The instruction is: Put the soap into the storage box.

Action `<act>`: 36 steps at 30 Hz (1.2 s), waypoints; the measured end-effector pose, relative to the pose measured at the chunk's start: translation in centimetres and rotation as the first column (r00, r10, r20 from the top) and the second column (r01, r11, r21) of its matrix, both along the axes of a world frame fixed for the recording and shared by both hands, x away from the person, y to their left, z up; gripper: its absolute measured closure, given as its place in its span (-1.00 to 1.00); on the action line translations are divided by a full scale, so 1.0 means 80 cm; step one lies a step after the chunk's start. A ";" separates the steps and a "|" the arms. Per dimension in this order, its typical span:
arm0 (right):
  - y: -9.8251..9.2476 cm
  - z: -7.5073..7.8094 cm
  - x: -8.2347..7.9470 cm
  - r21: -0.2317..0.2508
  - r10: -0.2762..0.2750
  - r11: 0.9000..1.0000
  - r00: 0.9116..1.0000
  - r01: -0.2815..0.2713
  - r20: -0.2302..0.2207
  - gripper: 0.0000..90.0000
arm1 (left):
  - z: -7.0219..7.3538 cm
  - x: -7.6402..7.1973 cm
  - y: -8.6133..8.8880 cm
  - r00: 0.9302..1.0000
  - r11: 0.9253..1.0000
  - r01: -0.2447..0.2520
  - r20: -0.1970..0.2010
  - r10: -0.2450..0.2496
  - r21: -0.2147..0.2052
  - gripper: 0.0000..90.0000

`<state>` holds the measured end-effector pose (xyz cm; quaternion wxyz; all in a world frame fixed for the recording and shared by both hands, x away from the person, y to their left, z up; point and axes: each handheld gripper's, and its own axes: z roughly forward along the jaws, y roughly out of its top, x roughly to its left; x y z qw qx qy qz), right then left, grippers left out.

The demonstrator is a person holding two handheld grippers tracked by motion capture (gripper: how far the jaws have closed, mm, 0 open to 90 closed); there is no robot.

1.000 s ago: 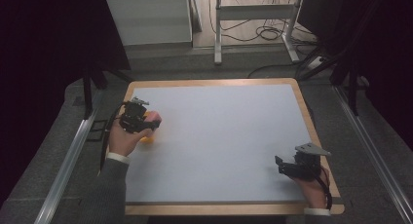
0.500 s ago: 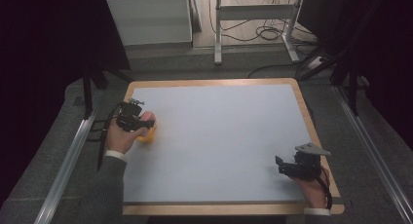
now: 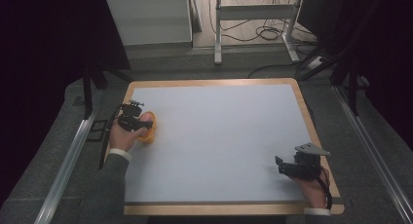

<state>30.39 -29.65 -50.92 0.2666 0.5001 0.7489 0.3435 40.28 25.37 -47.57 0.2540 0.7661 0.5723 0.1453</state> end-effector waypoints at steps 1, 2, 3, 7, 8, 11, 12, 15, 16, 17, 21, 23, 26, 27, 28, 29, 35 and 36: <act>0.000 0.000 0.000 0.000 0.000 1.000 1.000 0.000 0.000 -0.83 | -0.002 0.001 0.001 1.000 1.000 -0.001 -0.005 0.001 0.004 0.33; 0.000 0.000 0.000 0.000 -0.002 1.000 1.000 0.002 -0.001 -0.83 | -0.004 0.001 0.001 1.000 1.000 -0.002 -0.007 0.003 0.006 0.33; 0.000 0.000 0.000 0.002 -0.003 1.000 1.000 0.003 0.000 -0.83 | -0.006 0.000 0.002 1.000 1.000 -0.006 -0.004 0.006 0.004 0.33; 0.000 0.000 0.000 0.000 -0.001 1.000 1.000 0.001 -0.002 -0.83 | -0.011 0.001 0.004 1.000 1.000 -0.014 -0.013 0.014 -0.002 0.33; 0.000 0.000 0.000 -0.002 0.000 1.000 1.000 0.000 -0.003 -0.83 | -0.012 0.001 0.005 1.000 1.000 -0.010 -0.017 0.010 -0.001 0.33; 0.001 -0.001 0.000 -0.002 0.002 1.000 1.000 -0.002 -0.001 -0.83 | -0.006 -0.002 0.006 0.999 1.000 -0.005 0.035 0.006 -0.012 0.19; 0.001 -0.001 0.000 -0.002 0.002 1.000 1.000 -0.002 -0.002 -0.83 | 0.000 -0.004 0.006 0.999 1.000 -0.010 0.053 0.011 -0.017 0.07; 0.001 -0.001 0.001 -0.003 0.002 1.000 1.000 -0.003 -0.003 -0.83 | 0.016 -0.012 0.006 0.994 1.000 -0.002 0.109 0.004 -0.019 -0.20; 0.001 -0.001 0.001 -0.005 0.003 1.000 1.000 -0.003 -0.006 -0.83 | 0.021 -0.016 0.005 0.991 1.000 0.006 0.131 -0.004 -0.018 -0.31; 0.001 -0.001 0.001 -0.005 0.003 1.000 1.000 -0.003 -0.006 -0.83 | 0.025 -0.019 0.004 0.987 1.000 0.013 0.158 -0.010 -0.019 -0.31; 0.002 -0.001 0.000 -0.004 0.003 1.000 1.000 -0.003 -0.005 -0.83 | 0.035 -0.034 -0.004 0.975 0.998 0.061 0.212 -0.060 -0.002 -0.34; 0.001 -0.001 0.001 -0.004 0.002 1.000 1.000 -0.002 -0.005 -0.83 | 0.037 -0.042 -0.010 0.973 0.996 0.092 0.214 -0.087 -0.011 -0.38; 0.002 -0.001 0.000 -0.004 0.006 1.000 1.000 -0.006 -0.004 -0.83 | 0.035 -0.058 -0.021 0.959 0.989 0.141 0.254 -0.125 -0.048 -0.36; 0.002 -0.001 0.000 -0.003 0.014 1.000 1.000 -0.014 -0.001 -0.83 | 0.032 -0.064 -0.026 0.958 0.986 0.160 0.249 -0.144 -0.047 -0.36; 0.002 0.000 0.000 -0.005 0.017 1.000 1.000 -0.017 0.003 -0.83 | 0.029 -0.070 -0.030 0.955 0.984 0.173 0.250 -0.158 -0.039 -0.36; 0.003 0.000 -0.001 -0.005 0.018 1.000 1.000 -0.018 0.005 -0.83 | 0.027 -0.075 -0.033 0.953 0.981 0.190 0.245 -0.175 -0.037 -0.36; 0.005 0.000 -0.001 -0.006 0.020 1.000 1.000 -0.020 0.004 -0.83 | 0.005 -0.097 -0.050 0.947 0.968 0.247 0.224 -0.232 -0.041 -0.39; 0.005 0.000 -0.001 -0.007 0.023 1.000 1.000 -0.023 0.007 -0.83 | 0.000 -0.101 -0.053 0.946 0.967 0.252 0.221 -0.238 -0.034 -0.39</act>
